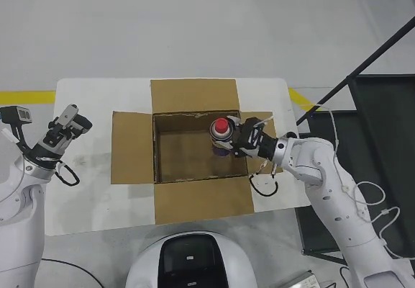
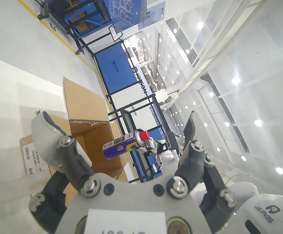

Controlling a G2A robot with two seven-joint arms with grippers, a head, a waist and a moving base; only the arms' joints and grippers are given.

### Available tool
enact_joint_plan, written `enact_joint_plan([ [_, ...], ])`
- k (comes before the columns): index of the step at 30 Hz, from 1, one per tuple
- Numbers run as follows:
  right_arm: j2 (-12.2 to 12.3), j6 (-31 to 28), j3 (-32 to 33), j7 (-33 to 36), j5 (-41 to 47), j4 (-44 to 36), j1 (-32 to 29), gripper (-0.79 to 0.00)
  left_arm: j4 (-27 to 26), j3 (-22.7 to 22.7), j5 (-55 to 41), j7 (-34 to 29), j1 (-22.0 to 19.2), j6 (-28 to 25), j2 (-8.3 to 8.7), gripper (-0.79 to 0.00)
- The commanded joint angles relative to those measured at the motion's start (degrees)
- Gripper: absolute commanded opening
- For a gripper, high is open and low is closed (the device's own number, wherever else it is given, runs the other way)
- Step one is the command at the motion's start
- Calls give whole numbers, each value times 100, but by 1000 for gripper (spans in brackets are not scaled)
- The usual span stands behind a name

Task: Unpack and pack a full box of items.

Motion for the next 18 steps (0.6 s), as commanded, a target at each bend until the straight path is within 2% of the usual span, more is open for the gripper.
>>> enact_joint_plan([
  [1,34,-26,213,-73,59,-173,-262,-785,0,0,0,0,0,0,0,0],
  [4,61,-52,354,-123,114,-265,-427,-785,0,0,0,0,0,0,0,0],
  [18,61,-52,354,-123,114,-265,-427,-785,0,0,0,0,0,0,0,0],
])
